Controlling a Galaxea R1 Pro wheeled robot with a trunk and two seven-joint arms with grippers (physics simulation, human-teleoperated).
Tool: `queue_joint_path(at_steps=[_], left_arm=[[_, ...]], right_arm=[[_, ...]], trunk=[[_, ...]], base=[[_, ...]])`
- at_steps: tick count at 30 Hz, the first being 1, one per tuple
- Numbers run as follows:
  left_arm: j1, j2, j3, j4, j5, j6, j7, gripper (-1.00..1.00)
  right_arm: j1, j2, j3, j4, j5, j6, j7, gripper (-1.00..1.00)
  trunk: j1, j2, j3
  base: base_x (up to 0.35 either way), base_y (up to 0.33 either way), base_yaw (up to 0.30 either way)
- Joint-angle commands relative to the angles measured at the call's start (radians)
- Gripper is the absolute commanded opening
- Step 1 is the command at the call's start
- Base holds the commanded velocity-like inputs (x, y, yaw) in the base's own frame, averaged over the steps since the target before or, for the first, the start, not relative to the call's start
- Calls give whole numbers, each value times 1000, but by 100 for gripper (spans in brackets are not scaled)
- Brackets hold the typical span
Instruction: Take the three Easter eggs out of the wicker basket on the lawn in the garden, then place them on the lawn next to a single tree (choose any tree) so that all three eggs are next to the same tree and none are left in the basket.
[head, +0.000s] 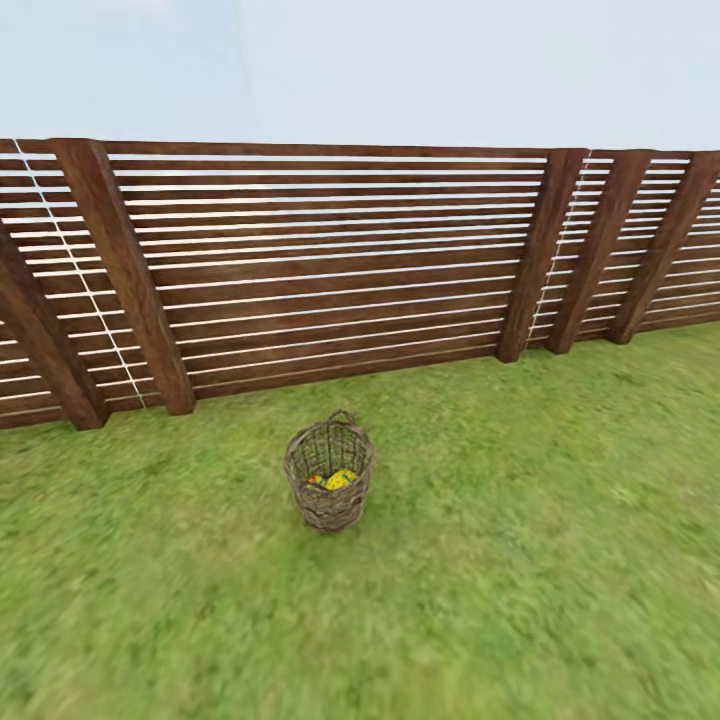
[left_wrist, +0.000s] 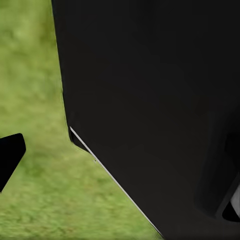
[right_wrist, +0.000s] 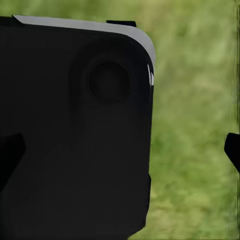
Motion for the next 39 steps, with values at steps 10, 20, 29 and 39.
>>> queue_joint_path(at_steps=[10,20,29,39], left_arm=[[1,0,0,-2,1,0,1,100],[-10,22,3,-162,3,20,0,100],[-193,107,178,-410,81,287,4,100],[-341,96,213,-995,93,721,3,100]], right_arm=[[-1,-2,0,-1,-2,-1,6,100],[-114,-3,4,-183,85,301,5,100],[-229,-1,2,-722,121,676,3,100],[-447,-3,0,-894,120,762,2,100]], trunk=[[0,0,-1],[0,0,-1],[0,0,-1],[0,0,-1]], base=[[274,-212,5],[39,-25,0],[0,0,0],[0,0,0]])
